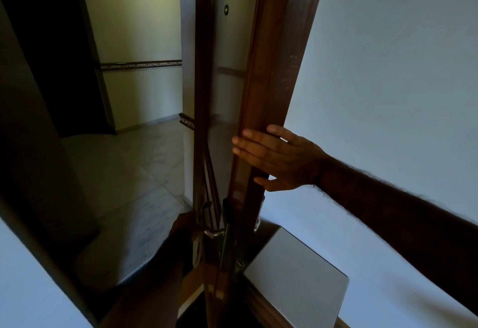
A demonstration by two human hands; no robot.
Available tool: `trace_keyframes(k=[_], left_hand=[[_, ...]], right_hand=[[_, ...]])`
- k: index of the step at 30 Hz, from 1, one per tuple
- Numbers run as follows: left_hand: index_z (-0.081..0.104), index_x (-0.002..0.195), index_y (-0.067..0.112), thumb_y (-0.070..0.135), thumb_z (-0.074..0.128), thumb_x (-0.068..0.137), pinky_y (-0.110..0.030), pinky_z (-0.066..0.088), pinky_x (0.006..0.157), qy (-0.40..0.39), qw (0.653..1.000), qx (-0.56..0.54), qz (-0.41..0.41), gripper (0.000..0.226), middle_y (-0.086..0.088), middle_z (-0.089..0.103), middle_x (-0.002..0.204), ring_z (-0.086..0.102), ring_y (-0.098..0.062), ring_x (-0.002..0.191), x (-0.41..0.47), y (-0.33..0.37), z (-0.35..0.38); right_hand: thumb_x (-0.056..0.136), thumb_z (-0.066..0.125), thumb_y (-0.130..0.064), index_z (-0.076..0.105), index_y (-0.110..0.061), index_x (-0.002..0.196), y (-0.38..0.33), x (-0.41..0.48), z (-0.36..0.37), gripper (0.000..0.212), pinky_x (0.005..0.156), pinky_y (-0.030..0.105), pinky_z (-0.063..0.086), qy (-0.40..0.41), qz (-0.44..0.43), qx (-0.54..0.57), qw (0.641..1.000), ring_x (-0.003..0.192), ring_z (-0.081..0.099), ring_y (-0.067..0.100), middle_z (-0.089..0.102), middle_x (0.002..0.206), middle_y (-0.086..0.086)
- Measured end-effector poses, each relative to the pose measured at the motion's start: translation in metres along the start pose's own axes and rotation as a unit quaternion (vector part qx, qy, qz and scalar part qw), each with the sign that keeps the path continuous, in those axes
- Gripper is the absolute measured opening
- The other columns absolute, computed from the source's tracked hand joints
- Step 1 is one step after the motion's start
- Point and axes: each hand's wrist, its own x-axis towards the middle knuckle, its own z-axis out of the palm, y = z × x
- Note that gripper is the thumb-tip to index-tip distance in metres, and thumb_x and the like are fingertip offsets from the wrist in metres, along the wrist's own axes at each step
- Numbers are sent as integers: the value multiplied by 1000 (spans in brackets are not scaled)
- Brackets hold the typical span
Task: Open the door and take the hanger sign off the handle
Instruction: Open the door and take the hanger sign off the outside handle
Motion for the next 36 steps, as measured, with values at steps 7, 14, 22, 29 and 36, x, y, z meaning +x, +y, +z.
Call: trace_keyframes(k=[7,14,22,29,36], left_hand=[[72,111,6,18,62,104,-37,62,92,82,997,6,-2,18,-12,75,108,74,-26,98,0,3,-17],[62,142,12,7,51,107,-41,57,101,275,932,104,214,37,-16,66,134,65,-31,118,-28,0,-66],[59,145,4,-6,74,86,-48,63,84,392,785,184,442,61,-26,66,129,68,-42,105,-97,16,-105],[11,168,32,62,48,99,-49,4,130,332,875,-35,351,84,-2,-1,178,-3,-24,164,-124,14,-119],[63,133,19,50,54,105,-45,62,92,127,833,-485,232,42,-9,75,125,71,-30,121,-144,65,-137]], right_hand=[[100,47,-50,52,-8,148,-3,2,-8,64,124,43,15,-32,1,7,999,146,36,25,52,153,11],[106,52,-25,39,0,153,-42,22,-42,55,119,24,33,-37,51,256,965,145,42,22,42,158,21],[93,66,-49,67,-6,120,-81,102,-59,51,67,34,67,-189,588,717,324,73,80,23,77,98,15],[101,65,-17,66,-9,124,-70,88,-84,25,66,28,64,-94,610,727,300,85,80,26,78,103,15],[100,64,-21,64,-5,130,-33,39,-113,34,78,34,65,-83,589,741,310,96,78,32,76,115,19]])
